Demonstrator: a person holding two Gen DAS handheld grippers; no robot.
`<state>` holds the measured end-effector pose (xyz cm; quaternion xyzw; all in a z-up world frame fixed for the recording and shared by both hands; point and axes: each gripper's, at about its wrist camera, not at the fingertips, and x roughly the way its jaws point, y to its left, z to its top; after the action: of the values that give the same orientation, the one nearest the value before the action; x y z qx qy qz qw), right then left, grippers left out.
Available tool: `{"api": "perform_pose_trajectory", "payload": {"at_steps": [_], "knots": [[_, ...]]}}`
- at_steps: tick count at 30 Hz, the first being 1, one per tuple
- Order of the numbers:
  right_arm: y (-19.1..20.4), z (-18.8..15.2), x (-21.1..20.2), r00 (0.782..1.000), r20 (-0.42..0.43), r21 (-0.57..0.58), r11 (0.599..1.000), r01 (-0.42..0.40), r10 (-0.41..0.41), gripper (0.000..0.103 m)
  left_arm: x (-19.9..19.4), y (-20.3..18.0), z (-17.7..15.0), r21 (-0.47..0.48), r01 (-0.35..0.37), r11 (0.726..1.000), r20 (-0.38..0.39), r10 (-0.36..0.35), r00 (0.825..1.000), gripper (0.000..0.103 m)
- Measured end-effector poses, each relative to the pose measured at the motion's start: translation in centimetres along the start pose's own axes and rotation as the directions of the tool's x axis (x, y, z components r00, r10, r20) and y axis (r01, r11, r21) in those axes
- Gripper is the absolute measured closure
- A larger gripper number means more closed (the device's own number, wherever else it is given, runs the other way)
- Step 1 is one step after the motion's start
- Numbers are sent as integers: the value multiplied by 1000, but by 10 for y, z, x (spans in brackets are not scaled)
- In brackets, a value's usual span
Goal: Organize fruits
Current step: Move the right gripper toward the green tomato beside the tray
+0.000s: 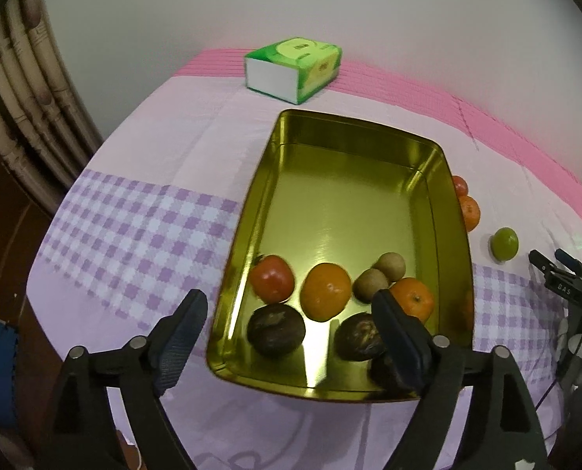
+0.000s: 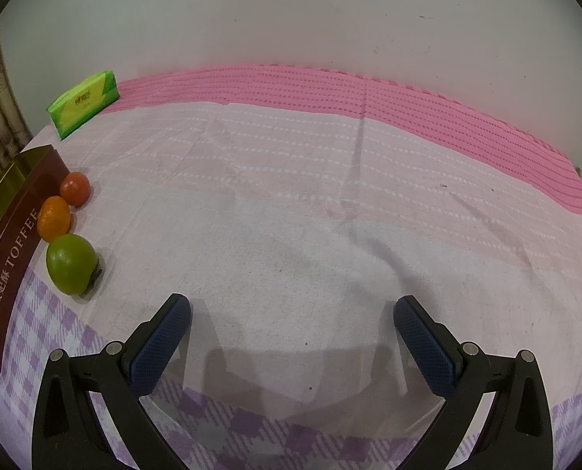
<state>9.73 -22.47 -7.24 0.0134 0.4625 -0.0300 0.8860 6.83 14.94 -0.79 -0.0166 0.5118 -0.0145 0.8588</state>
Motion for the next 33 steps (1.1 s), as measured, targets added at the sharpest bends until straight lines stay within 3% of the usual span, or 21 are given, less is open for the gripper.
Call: {"api": "perform_pose_trajectory", "payload": {"at_steps": [13,24,33], "knots": [[26,-20,-18,999,-17,-48,998,-37,36,1,-5,20,-5,-49,-31,998,12,31,999,15],[78,-24,-35,989,-44,-148,978,-150,145,30,-7,29,-8,-80,-47,996,16,49,999,15],[98,-17,-35,989,-43,-190,970,-150,144,41,-13,40,-11,-117,-41,992,23,44,999,15]]}}
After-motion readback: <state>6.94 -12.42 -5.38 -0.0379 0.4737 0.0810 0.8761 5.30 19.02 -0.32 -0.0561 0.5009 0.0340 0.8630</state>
